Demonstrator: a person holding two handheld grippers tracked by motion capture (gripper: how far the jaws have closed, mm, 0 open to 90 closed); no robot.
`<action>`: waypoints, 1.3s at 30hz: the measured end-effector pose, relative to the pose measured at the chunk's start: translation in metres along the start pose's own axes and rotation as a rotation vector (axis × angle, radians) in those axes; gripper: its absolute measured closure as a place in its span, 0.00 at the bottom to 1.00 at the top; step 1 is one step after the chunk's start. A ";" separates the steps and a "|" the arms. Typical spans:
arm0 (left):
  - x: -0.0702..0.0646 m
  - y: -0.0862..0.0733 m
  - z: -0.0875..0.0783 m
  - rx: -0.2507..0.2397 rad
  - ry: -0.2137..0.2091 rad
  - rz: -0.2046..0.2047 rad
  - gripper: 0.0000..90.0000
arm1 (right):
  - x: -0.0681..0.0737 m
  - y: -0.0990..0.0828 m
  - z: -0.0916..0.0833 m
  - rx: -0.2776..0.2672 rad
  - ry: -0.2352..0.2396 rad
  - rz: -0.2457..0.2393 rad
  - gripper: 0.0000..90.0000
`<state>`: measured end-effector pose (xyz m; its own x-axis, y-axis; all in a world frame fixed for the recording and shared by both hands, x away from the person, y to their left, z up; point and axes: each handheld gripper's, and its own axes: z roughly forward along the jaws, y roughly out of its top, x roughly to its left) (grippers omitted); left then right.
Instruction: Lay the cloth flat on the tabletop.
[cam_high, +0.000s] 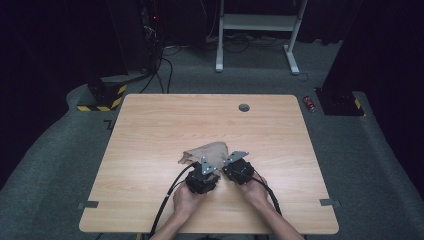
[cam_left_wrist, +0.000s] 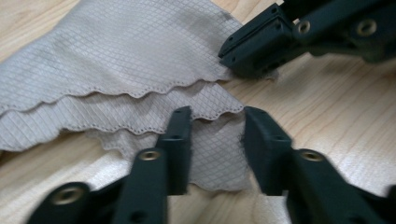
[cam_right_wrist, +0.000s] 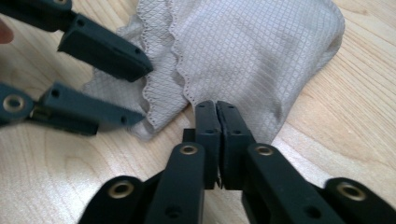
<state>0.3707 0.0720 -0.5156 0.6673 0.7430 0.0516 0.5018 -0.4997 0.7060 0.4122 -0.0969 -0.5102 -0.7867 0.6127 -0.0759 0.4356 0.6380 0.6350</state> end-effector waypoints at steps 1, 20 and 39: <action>0.000 0.001 0.000 0.005 0.005 0.020 0.85 | -0.001 0.001 0.000 0.002 0.003 0.001 0.99; 0.083 -0.013 -0.055 -0.098 0.078 -0.198 1.00 | -0.049 0.038 -0.040 -0.103 -0.135 0.074 0.99; 0.080 -0.028 -0.043 -0.058 0.083 -0.213 0.65 | 0.006 0.023 -0.021 -0.089 0.007 -0.042 0.86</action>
<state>0.3863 0.1641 -0.5005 0.5006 0.8644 -0.0466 0.5925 -0.3028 0.7465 0.4079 -0.0881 -0.4805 -0.8065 0.5828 -0.0993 0.3615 0.6191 0.6972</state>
